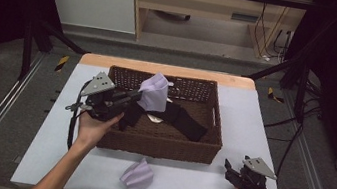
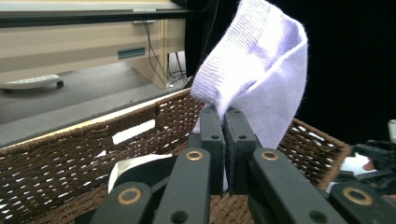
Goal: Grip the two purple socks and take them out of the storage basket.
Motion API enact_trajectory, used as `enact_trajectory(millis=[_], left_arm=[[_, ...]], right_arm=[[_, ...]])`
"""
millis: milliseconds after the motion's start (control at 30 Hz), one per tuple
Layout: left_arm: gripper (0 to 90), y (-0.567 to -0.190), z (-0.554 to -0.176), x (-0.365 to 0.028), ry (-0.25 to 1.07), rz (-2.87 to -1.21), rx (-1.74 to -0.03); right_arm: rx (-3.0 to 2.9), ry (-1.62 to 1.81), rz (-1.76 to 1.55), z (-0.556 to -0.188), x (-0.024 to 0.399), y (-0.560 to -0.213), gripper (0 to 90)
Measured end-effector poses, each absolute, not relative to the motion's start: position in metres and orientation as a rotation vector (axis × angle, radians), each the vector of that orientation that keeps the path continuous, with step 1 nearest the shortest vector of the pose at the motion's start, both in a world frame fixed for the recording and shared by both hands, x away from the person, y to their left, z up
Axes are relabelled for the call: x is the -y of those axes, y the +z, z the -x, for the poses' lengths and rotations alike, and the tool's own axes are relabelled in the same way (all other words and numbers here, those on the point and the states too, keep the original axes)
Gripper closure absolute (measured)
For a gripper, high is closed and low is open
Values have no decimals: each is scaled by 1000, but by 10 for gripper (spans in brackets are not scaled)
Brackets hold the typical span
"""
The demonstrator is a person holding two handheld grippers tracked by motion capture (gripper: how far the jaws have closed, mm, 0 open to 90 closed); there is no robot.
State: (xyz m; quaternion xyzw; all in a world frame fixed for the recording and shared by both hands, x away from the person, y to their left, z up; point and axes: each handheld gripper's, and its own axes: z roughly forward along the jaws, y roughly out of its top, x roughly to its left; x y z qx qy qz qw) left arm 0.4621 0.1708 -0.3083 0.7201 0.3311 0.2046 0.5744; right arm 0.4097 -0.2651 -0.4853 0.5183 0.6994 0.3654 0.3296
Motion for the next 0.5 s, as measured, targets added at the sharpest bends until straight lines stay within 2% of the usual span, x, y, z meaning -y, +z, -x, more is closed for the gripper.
enact_trajectory(millis=[500], left_arm=[[865,-308,-412,-188,458,-1696,-692]], right_arm=[[-1828,948,-1359,-410,265,-485,283]])
